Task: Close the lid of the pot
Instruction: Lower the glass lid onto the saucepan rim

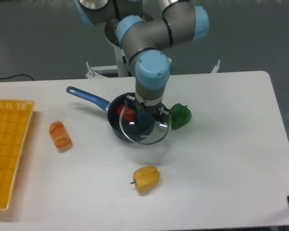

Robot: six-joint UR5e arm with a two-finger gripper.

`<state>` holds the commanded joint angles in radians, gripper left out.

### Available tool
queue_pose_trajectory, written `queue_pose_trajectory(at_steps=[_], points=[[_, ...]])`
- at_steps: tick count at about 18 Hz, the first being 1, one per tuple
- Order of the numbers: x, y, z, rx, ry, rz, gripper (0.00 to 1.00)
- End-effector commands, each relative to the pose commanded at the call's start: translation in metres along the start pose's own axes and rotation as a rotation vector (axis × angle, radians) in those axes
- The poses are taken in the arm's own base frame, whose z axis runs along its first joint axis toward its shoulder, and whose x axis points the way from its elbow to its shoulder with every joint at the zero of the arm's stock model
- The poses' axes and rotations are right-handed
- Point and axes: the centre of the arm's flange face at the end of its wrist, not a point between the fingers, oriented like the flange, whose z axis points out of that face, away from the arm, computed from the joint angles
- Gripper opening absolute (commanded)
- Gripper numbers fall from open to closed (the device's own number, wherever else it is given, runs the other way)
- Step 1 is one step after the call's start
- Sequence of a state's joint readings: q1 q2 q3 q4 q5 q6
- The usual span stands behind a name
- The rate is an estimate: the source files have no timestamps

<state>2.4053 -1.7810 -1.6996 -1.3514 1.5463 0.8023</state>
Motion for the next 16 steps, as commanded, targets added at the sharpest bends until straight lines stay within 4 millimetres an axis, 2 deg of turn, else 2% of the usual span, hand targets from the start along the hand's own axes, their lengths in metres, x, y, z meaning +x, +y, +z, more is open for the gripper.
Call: queue_pose_trajectory(at_steps=[8,16], points=[[0.024,-0.002,0.017,-0.054,-0.005,0.042,0.63],[0.034,0.004,0.023,-0.063,0.002,0.051,0.63]])
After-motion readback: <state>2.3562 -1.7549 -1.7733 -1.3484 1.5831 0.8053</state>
